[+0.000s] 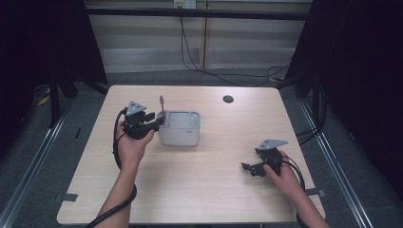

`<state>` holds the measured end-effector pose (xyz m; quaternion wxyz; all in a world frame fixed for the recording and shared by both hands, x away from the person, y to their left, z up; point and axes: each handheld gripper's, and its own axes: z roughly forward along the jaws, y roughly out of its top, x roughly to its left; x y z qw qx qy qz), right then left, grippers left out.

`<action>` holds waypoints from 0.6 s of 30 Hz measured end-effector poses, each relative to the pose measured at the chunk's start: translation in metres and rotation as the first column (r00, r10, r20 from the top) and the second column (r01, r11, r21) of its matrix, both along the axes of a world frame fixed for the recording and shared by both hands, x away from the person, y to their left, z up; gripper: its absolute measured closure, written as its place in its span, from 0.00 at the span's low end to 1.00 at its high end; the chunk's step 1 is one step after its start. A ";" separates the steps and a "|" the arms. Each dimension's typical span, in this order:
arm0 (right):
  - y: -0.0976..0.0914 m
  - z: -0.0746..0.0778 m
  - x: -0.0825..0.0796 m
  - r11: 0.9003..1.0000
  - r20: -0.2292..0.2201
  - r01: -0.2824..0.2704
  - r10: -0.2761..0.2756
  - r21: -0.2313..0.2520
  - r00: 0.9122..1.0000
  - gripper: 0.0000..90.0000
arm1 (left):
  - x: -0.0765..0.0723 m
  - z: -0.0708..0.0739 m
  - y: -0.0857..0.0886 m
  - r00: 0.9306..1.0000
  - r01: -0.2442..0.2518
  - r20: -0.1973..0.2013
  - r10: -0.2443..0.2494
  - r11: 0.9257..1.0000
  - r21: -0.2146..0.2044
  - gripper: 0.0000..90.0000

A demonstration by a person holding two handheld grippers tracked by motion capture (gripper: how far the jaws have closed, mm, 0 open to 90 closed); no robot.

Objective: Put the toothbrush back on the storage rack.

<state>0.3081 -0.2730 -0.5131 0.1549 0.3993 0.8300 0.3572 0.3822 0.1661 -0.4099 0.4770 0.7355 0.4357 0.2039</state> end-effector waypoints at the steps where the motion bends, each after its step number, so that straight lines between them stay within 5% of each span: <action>1: 0.000 0.000 0.000 1.000 0.000 0.000 0.000 0.000 1.000 0.11 | 0.000 0.000 0.001 1.000 0.001 0.000 -0.001 1.000 0.000 0.61; 18: 0.000 0.000 0.000 1.000 0.000 0.000 0.000 0.000 1.000 0.11 | -0.004 0.000 0.005 1.000 0.020 0.002 -0.020 1.000 -0.017 0.41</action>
